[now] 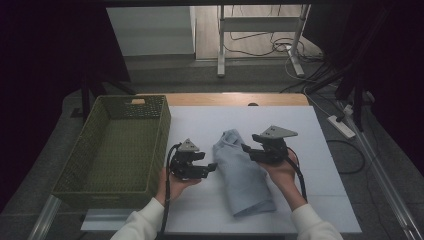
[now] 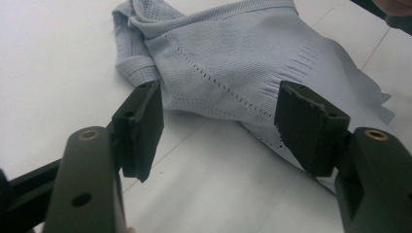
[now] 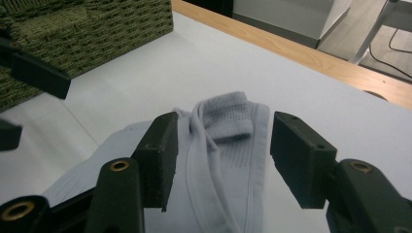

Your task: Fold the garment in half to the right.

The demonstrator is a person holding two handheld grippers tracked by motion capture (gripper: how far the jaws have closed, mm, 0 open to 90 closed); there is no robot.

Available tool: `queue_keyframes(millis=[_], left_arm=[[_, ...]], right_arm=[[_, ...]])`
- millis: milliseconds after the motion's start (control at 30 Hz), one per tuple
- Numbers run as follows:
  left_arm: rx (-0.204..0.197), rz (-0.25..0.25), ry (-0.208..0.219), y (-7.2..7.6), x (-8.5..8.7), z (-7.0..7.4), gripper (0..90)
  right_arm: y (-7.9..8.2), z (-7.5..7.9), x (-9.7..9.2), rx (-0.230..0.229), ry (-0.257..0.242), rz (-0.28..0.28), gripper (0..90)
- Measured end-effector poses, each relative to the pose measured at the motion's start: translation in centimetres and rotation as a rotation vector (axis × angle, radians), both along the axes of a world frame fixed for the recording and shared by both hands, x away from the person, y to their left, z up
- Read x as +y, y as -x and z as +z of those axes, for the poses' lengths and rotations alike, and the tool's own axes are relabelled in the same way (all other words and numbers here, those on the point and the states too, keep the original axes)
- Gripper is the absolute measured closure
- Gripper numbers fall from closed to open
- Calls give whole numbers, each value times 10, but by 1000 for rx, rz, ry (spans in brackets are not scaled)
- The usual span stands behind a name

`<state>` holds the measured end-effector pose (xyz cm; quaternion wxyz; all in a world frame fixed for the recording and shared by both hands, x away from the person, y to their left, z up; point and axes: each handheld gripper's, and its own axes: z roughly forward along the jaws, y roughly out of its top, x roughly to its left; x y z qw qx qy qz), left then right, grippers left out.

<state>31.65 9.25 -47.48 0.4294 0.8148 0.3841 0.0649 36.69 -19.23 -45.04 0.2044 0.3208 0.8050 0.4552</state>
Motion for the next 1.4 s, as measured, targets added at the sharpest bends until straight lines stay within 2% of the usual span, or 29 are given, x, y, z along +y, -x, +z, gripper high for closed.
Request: queue_keyframes(millis=[200, 367, 933, 1200, 1400], left_arm=[[0, -3, -3, 2, 0, -1, 352], [-3, 2, 1, 3, 1, 0, 352], [2, 19, 8, 4, 5, 0, 352], [6, 23, 8, 4, 7, -1, 351], [1, 20, 6, 5, 6, -2, 349]], right_arm=[[-13, 1, 12, 1, 11, 15, 439], [-17, 3, 19, -11, 12, 19, 439], [-32, 1, 38, -1, 28, 46, 441], [-38, -8, 51, 9, 83, 63, 450], [-45, -18, 52, 51, 117, 56, 467]])
